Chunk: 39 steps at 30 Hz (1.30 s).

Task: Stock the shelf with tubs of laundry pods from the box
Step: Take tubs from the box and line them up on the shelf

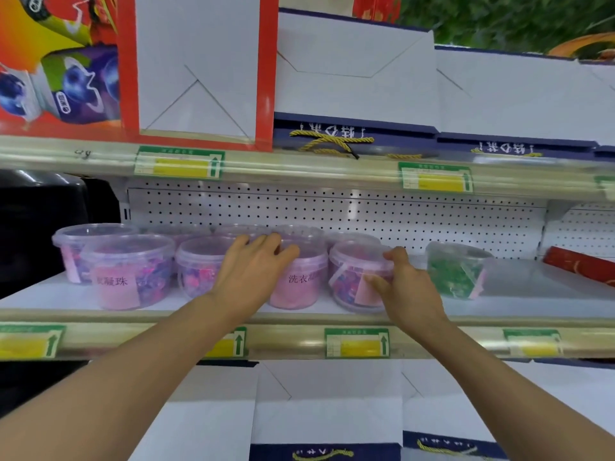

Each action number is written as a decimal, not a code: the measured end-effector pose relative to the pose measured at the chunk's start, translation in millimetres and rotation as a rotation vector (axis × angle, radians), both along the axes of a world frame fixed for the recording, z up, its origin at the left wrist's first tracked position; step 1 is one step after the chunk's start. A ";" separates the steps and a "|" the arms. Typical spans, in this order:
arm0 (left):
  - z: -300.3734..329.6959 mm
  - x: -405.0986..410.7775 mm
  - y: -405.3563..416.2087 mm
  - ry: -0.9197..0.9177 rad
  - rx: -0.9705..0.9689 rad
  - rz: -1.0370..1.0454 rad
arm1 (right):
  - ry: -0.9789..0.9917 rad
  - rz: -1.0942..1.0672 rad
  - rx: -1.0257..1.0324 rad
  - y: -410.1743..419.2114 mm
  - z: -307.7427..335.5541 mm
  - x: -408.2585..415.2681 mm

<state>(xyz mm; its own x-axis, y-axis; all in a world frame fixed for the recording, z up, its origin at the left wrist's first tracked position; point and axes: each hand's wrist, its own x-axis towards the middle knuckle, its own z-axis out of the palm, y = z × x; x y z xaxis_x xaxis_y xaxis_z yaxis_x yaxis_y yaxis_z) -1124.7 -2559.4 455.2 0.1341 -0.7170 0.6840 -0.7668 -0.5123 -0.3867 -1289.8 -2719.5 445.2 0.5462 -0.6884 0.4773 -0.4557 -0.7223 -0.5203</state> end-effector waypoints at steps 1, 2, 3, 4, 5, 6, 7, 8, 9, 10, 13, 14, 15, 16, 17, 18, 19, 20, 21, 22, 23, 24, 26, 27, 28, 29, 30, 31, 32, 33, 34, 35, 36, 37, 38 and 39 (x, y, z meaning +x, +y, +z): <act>0.6 -0.6 1.2 -0.007 0.002 0.001 | -0.010 -0.017 -0.024 0.5 -1.4 -0.5; 1.3 -0.9 2.0 -0.014 0.004 0.002 | -0.013 -0.028 -0.052 1.5 -2.0 -1.7; 1.8 -1.1 2.7 -0.023 0.008 0.004 | -0.010 -0.030 -0.075 1.9 -2.2 -2.7; 2.2 -1.4 3.0 -0.031 0.014 0.006 | -0.002 -0.028 -0.088 1.9 -1.7 -3.3; 2.4 -1.9 2.9 -0.039 0.020 0.007 | 0.008 -0.024 -0.085 1.2 -0.9 -3.5; 2.3 -2.3 2.4 -0.049 0.025 0.012 | 0.018 -0.016 -0.071 0.3 0.0 -3.4; 2.5 -3.1 1.5 -0.058 0.028 0.017 | 0.028 -0.006 -0.053 -0.6 0.4 -3.1; 3.3 -4.4 1.0 -0.058 0.027 0.024 | 0.040 0.001 -0.041 -1.1 0.1 -2.1; 3.4 -4.6 0.5 -0.051 0.019 0.034 | 0.049 0.003 -0.039 -1.3 -0.8 -0.6; 3.4 -5.8 0.0 -0.044 0.006 0.047 | 0.056 0.002 -0.043 -1.4 -1.7 -0.4; 4.2 -17.2 1.7 -0.035 0.013 0.109 | 0.086 -0.013 -0.079 -3.4 -3.2 -1.2; 4.4 -22.0 2.6 -0.010 0.030 0.141 | 0.114 -0.016 -0.095 -4.2 -3.0 -1.7; 2.9 -23.4 2.8 0.013 0.040 0.175 | 0.150 -0.012 -0.106 -4.6 -2.7 -2.7; 2.0 -25.5 3.4 0.040 0.064 0.210 | 0.194 0.000 -0.109 -4.6 -2.2 -4.6; 1.4 -29.8 4.2 0.069 0.086 0.247 | 0.236 0.020 -0.110 -4.7 -1.9 -7.5; 0.6 -34.6 4.4 0.089 0.091 0.264 | 0.267 0.041 -0.116 -4.8 -1.8 -11.7; 0.1 -40.5 4.3 0.107 0.088 0.272 | 0.278 0.063 -0.136 -4.8 -1.7 -17.6; -0.4 -47.9 3.9 0.129 0.078 0.279 | 0.274 0.082 -0.170 -4.8 -1.2 -25.6; -1.0 -57.3 3.1 0.153 0.067 0.282 | 0.264 0.101 -0.213 -5.2 -1.1 -35.5; -1.9 -67.5 1.5 0.175 0.050 0.276 | 0.254 0.124 -0.258 -6.0 -1.6 -46.6; -2.8 -79.5 -0.7 0.198 0.025 0.258 | 0.241 0.155 -0.304 -7.7 -2.9 -59.1; -4.0 -94.1 -3.4 0.222 -0.001 0.238 | 0.227 0.193 -0.348 -9.6 -5.4 -72.5; -8.8 -127.1 -10.6 0.282 -0.042 0.214 | 0.190 0.273 -0.403 -14.1 -12.7 -100.3; -13.5 -145.1 -15.0 0.324 -0.057 0.215 | 0.173 0.309 -0.414 -17.4 -18.3 -114.2; -20.1 -162.6 -20.0 0.371 -0.067 0.220 | 0.163 0.342 -0.414 -20.9 -25.5 -127.4; -28.6 -179.8 -25.1 0.415 -0.067 0.223 | 0.162 0.374 -0.407 -24.4 -34.2 -139.8; -39.0 -195.9 -30.7 0.458 -0.055 0.229 | 0.175 0.405 -0.400 -28.2 -44.0 -151.3; -50.2 -211.7 -36.2 0.499 -0.039 0.233 | 0.197 0.433 -0.397 -32.3 -54.6 -161.3; -61.9 -226.8 -41.1 0.542 -0.020 0.237 | 0.226 0.458 -0.390 -36.4 -65.8 -170.4; -73.3 -240.5 -46.0 0.589 -0.003 0.237 | 0.255 0.481 -0.372 -40.0 -77.5 -178.5; -85.2 -253.4 -50.2 0.640 0.017 0.241 | 0.284 0.503 -0.349 -43.0 -89.5 -186.4; -96.9 -265.4 -54.0 0.692 0.036 0.248 | 0.316 0.518 -0.327 -45.5 -101.5 -193.9; -109.5 -276.2 -56.4 0.740 0.051 0.258 | 0.349 0.524 -0.310 -47.6 -113.0 -200.9; -121.5 -286.0 -57.6 0.778 0.066 0.269 | 0.381 0.525 -0.293 -49.2 -124.7 -207.4; -133.4 -294.0 -58.4 0.806 0.086 0.277 | 0.409 0.522 -0.273 -50.3 -136.1 -213.7; -145.2 -300.5 -58.3 0.827 0.111 0.283 | 0.436 0.517 -0.251 -51.2 -147.9 -219.4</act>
